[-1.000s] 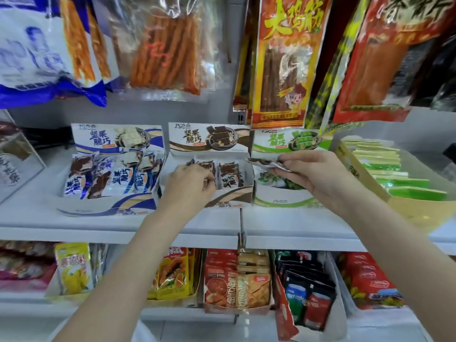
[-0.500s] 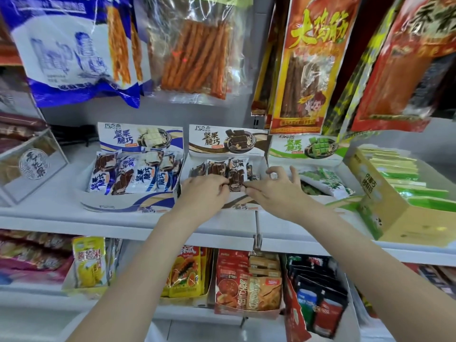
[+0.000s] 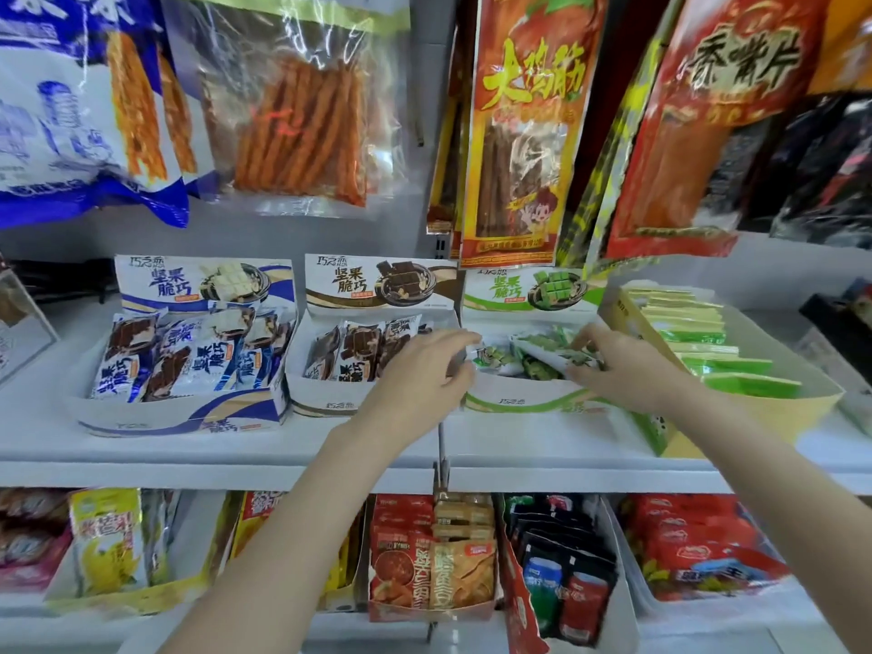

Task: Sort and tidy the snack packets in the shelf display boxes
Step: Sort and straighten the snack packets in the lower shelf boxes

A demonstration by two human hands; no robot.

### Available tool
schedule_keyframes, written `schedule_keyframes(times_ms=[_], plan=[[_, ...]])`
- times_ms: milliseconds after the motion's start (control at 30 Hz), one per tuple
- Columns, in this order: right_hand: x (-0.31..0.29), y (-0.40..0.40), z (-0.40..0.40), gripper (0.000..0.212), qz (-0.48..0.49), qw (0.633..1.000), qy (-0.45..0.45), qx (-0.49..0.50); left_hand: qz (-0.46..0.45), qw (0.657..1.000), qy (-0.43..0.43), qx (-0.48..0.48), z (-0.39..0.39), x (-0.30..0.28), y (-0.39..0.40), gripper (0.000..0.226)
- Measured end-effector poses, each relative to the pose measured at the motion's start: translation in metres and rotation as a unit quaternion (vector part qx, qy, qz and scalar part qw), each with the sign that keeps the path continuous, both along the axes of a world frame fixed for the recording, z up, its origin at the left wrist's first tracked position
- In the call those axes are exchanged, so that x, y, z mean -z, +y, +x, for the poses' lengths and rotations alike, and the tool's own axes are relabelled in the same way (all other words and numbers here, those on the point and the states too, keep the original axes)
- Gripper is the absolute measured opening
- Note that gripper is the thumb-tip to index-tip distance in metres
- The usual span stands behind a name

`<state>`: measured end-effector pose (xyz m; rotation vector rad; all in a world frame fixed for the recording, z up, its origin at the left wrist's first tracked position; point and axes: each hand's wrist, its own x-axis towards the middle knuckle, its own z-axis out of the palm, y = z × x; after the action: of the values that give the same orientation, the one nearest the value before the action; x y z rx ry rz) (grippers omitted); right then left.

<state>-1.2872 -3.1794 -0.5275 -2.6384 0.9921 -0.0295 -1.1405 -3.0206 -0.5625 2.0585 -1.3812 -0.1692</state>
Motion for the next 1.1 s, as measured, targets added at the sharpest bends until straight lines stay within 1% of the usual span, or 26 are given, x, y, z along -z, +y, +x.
schedule_keyframes(times_ms=[33,100,167,233,267,333,400,433,533,600,667,700,767,833,867,900,967,1033,1100], plan=[[0.003,0.000,-0.002,0.033,0.016,1.000,-0.006,0.000,0.008,1.000,0.009,0.007,-0.004,0.001,-0.006,0.038],[0.005,0.001,-0.008,0.025,0.050,0.998,-0.032,0.005,0.025,1.000,0.001,0.008,-0.009,0.002,-0.017,0.036],[0.003,0.000,-0.016,0.021,0.054,0.998,-0.036,-0.007,0.031,0.999,-0.010,0.010,-0.011,0.001,-0.023,0.027],[-0.001,-0.003,-0.022,0.021,0.049,0.998,-0.049,-0.010,0.033,0.999,0.000,0.029,-0.011,-0.003,-0.025,0.018],[-0.003,-0.003,-0.025,0.021,0.049,0.996,-0.077,0.004,0.037,0.998,0.004,0.043,-0.011,-0.004,-0.025,0.016],[-0.005,-0.007,-0.030,0.021,0.036,0.983,-0.168,0.060,0.052,0.996,0.000,0.068,-0.009,-0.005,-0.023,0.019],[-0.005,-0.008,-0.032,0.019,-0.003,0.965,-0.241,0.106,0.060,0.995,-0.004,0.085,-0.008,-0.004,-0.023,0.022],[-0.004,-0.008,-0.030,0.019,-0.033,0.958,-0.261,0.113,0.051,0.995,0.008,0.085,-0.008,-0.004,-0.023,0.020],[0.007,-0.003,-0.017,0.021,-0.107,0.955,-0.260,0.089,-0.011,0.997,0.056,0.056,-0.007,-0.004,-0.025,0.010],[0.023,0.006,-0.008,0.025,-0.118,0.968,-0.213,0.069,-0.067,0.996,0.060,0.014,-0.006,-0.006,-0.026,0.002],[0.038,0.011,-0.004,0.028,-0.136,0.977,-0.159,0.042,-0.151,0.985,0.059,-0.059,-0.004,-0.011,-0.025,0.006],[0.042,0.011,-0.004,0.029,-0.134,0.979,-0.150,0.032,-0.197,0.974,0.060,-0.098,-0.004,-0.014,-0.024,0.006],[0.039,0.010,-0.006,0.035,-0.087,0.984,-0.153,0.024,-0.272,0.949,0.050,-0.151,-0.006,-0.020,-0.021,0.005],[0.033,0.009,-0.011,0.042,-0.052,0.984,-0.170,0.017,-0.301,0.943,0.011,-0.142,-0.011,-0.019,-0.021,0.007],[0.031,0.009,-0.015,0.042,-0.048,0.982,-0.180,0.014,-0.291,0.950,-0.009,-0.115,-0.014,-0.016,-0.022,0.008],[0.030,0.008,-0.019,0.042,-0.040,0.981,-0.191,0.012,-0.261,0.961,-0.028,-0.083,-0.017,-0.011,-0.025,0.009],[0.031,0.006,-0.027,0.042,-0.022,0.978,-0.206,0.011,-0.156,0.983,-0.087,-0.033,-0.021,0.002,-0.030,0.012],[0.031,0.005,-0.035,0.041,-0.020,0.978,-0.206,0.011,-0.045,0.988,-0.144,-0.013,-0.023,0.013,-0.032,0.018],[0.032,0.006,-0.041,0.041,-0.029,0.978,-0.206,-0.004,0.036,0.989,-0.146,0.004,-0.027,0.014,-0.031,0.030]])
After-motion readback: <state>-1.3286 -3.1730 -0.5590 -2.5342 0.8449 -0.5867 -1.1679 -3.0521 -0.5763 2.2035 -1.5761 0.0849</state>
